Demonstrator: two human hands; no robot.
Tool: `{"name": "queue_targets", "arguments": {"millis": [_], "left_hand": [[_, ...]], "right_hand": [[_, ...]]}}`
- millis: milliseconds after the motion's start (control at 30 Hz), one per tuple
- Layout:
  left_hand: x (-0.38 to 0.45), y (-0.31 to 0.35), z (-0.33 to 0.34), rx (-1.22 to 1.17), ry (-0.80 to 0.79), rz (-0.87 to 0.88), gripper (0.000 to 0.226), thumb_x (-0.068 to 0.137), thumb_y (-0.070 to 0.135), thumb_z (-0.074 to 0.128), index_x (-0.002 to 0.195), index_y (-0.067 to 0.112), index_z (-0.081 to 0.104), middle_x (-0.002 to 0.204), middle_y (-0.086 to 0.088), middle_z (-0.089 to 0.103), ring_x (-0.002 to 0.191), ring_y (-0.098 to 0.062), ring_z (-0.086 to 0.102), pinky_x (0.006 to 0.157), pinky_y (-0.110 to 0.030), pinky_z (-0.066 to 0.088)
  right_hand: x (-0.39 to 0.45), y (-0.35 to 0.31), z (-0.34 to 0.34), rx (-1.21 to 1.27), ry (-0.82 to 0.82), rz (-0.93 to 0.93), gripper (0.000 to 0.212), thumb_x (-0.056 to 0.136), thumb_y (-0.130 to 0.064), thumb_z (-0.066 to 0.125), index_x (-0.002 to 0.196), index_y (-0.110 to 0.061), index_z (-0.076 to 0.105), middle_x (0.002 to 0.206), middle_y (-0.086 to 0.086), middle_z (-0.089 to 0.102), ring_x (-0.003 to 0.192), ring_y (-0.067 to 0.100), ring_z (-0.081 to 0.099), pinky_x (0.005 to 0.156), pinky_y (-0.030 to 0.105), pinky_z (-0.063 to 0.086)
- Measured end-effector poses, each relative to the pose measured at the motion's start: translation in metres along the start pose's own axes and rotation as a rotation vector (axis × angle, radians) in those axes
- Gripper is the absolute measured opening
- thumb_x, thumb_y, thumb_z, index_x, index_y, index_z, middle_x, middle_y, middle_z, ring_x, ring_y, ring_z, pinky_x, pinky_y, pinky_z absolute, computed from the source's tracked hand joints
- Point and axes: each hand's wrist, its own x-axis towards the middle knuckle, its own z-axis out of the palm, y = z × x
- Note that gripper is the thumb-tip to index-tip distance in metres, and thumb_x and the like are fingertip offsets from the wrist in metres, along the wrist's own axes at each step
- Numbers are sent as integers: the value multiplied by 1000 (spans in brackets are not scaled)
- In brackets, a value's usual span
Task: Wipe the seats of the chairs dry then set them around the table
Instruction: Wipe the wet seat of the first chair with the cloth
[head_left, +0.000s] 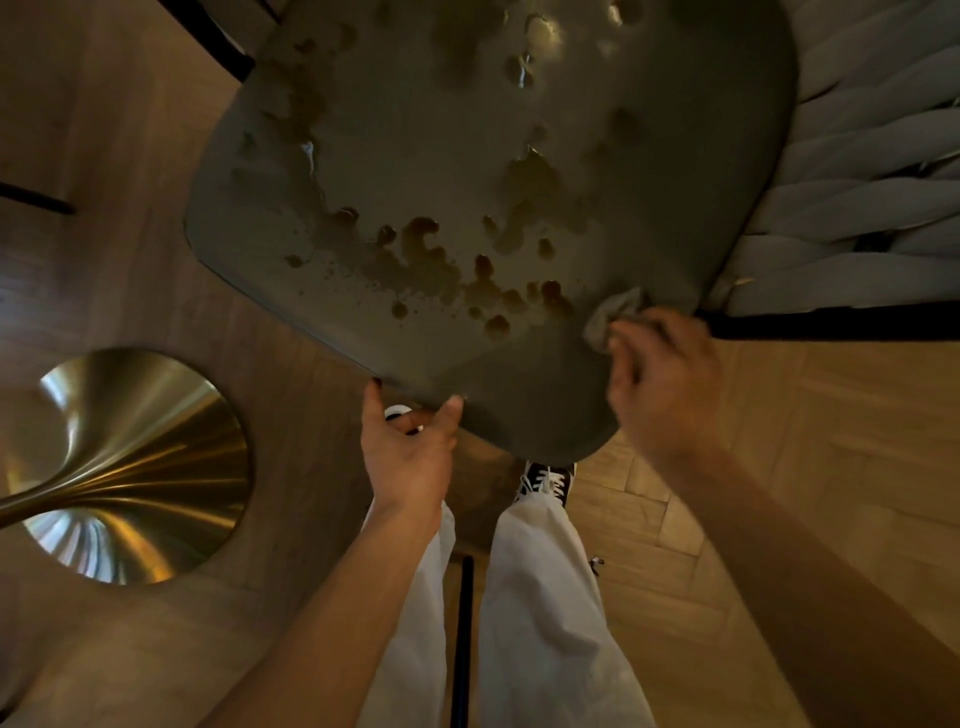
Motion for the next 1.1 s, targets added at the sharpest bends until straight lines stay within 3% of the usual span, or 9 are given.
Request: {"name": "queue_targets", "arguments": {"millis": [133,300,467,533,633,733,833,933,1100], "left_hand": [[2,-1,1,53,22,14,84,80,9,77,147,31,33,103,0,69,98,-11,68,95,-41,54],[-1,1,6,76,64,7,86,81,8,76,149,27,28,97,3,68,98,-12,67,96,-44,53],[-4,7,4,39,51,-30,86,80,5,75,149,27,29,89,5,73,100,-15,68,96,-44,53],[-5,13,0,-86,33,-91,80,83,-2,71,148,24,32,83,6,74,97,-15,69,89,-37,57],[-8,22,-7,-245,19,-243,44,92,7,61,134,19,53,102,-8,73,92,-22,72,80,-35,60],[-8,23,-12,-295,146,-333,17,98,19,52,101,17,69,90,-5,75,85,-20,72,76,-34,58],[-1,28,-10,-301,187,-279,25,96,23,55,118,21,66,102,-4,74,92,-19,72,85,-39,58],[1,35,-5,-219,159,-195,43,93,18,61,135,24,53,111,-5,71,94,-19,71,83,-37,59],[2,38,2,-187,131,-146,79,88,5,67,150,32,26,129,-9,60,109,-23,65,79,-33,59]], "right_hand": [[17,33,-6,-45,58,121,20,86,-9,59,102,-4,70,104,18,63,96,35,56,87,32,40],[9,4,3,86,67,277,24,88,-13,54,106,-9,69,110,14,63,100,31,59,89,32,45],[-12,-52,19,106,-3,64,18,84,-9,63,99,-9,71,99,12,64,90,30,60,82,32,46],[-23,-78,26,124,-67,-29,14,85,-11,64,97,-9,71,97,10,63,88,26,58,76,30,48],[-34,-114,38,154,-207,-147,11,79,-13,69,89,-11,70,93,8,62,81,23,58,61,29,52],[-38,-139,49,166,-326,-268,18,72,-17,79,88,-11,72,94,9,64,80,23,61,57,28,54],[-34,-141,49,172,-372,-290,28,70,-21,81,94,-11,72,93,10,64,78,22,62,57,28,53],[-30,-126,41,160,-378,-258,36,72,-22,77,107,-15,68,98,9,62,81,23,61,59,27,52],[-10,-79,17,91,-221,-102,29,80,-18,59,106,-14,70,100,12,61,89,28,60,66,32,54]]}}
